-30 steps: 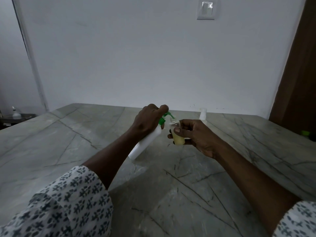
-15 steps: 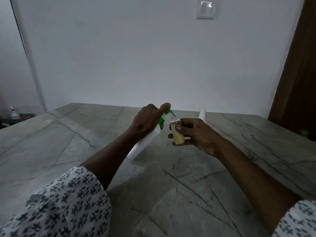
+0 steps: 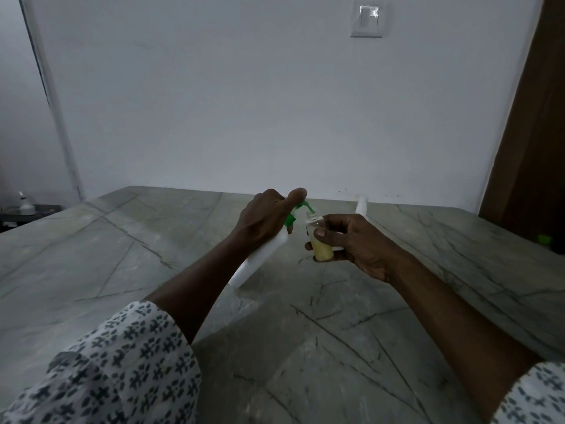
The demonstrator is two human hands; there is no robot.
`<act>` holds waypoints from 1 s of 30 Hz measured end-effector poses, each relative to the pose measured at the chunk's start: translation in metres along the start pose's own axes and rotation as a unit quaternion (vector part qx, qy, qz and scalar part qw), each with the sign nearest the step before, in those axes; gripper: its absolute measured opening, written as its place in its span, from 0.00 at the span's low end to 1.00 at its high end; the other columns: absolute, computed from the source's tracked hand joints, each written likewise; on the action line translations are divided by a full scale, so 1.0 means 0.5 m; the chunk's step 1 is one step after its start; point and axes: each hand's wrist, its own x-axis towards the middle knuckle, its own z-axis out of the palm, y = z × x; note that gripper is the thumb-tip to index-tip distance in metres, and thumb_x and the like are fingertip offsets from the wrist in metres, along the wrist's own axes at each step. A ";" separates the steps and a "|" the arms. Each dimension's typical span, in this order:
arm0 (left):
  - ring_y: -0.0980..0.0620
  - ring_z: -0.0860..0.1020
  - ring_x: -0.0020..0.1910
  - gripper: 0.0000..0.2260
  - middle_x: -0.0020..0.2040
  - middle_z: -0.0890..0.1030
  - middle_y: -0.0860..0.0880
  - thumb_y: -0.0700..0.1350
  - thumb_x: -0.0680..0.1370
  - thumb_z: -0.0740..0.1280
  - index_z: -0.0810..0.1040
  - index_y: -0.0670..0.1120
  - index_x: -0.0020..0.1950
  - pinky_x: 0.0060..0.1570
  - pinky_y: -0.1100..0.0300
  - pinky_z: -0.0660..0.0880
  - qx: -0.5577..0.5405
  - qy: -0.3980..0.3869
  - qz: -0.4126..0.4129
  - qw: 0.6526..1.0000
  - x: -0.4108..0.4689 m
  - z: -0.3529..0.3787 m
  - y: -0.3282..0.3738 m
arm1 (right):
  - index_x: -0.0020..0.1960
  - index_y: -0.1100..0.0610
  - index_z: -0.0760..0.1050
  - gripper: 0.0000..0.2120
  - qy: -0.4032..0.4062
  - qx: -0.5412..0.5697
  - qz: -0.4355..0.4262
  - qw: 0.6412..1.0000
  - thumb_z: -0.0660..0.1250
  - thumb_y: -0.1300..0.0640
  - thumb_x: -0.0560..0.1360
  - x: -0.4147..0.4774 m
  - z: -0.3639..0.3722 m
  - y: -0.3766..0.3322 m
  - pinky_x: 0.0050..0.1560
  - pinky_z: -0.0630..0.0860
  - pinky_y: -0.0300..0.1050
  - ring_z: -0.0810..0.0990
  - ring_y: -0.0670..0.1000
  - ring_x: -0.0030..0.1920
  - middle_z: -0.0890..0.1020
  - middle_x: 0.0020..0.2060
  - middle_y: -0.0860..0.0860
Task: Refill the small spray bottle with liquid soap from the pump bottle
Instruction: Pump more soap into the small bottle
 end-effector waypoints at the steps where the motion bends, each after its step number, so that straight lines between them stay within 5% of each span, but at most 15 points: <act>1: 0.34 0.80 0.44 0.39 0.42 0.84 0.34 0.66 0.73 0.53 0.82 0.30 0.39 0.53 0.44 0.76 0.002 -0.003 -0.002 1.000 0.000 0.000 -0.001 | 0.57 0.58 0.78 0.18 0.000 -0.002 -0.002 1.000 0.71 0.54 0.69 -0.001 -0.001 0.000 0.51 0.81 0.59 0.84 0.58 0.53 0.83 0.53 0.58; 14: 0.45 0.73 0.35 0.42 0.40 0.81 0.34 0.68 0.63 0.49 0.80 0.31 0.40 0.47 0.44 0.75 0.025 0.011 0.014 1.000 0.005 -0.001 -0.005 | 0.61 0.62 0.77 0.17 0.004 -0.034 0.003 0.999 0.70 0.59 0.74 0.002 0.002 0.008 0.52 0.80 0.60 0.84 0.57 0.52 0.83 0.53 0.59; 19: 0.35 0.81 0.43 0.41 0.41 0.84 0.34 0.68 0.76 0.53 0.81 0.30 0.41 0.54 0.43 0.76 0.035 -0.009 0.012 0.999 0.010 0.005 -0.019 | 0.60 0.61 0.77 0.15 0.007 -0.014 0.006 1.000 0.69 0.59 0.74 0.003 -0.003 0.006 0.51 0.81 0.60 0.84 0.58 0.52 0.83 0.53 0.59; 26: 0.36 0.82 0.42 0.42 0.41 0.84 0.36 0.70 0.71 0.51 0.83 0.32 0.41 0.53 0.43 0.78 0.024 -0.012 -0.015 1.000 0.011 0.007 -0.010 | 0.59 0.61 0.77 0.20 -0.004 0.012 0.009 1.000 0.71 0.56 0.70 0.002 -0.007 0.008 0.49 0.81 0.59 0.84 0.59 0.52 0.84 0.51 0.60; 28: 0.37 0.80 0.38 0.38 0.39 0.83 0.36 0.71 0.70 0.51 0.85 0.40 0.39 0.50 0.43 0.78 0.031 0.006 -0.006 0.999 0.008 0.007 -0.009 | 0.59 0.62 0.77 0.20 -0.010 0.023 0.014 1.000 0.71 0.56 0.70 0.001 -0.008 0.009 0.50 0.81 0.59 0.83 0.60 0.53 0.83 0.52 0.60; 30: 0.39 0.77 0.35 0.22 0.38 0.81 0.36 0.64 0.73 0.52 0.80 0.59 0.30 0.47 0.42 0.77 0.043 0.027 0.015 0.999 0.004 0.008 -0.006 | 0.60 0.63 0.77 0.21 -0.016 0.027 0.021 0.999 0.72 0.56 0.69 0.001 -0.007 0.009 0.51 0.80 0.60 0.83 0.60 0.53 0.83 0.52 0.61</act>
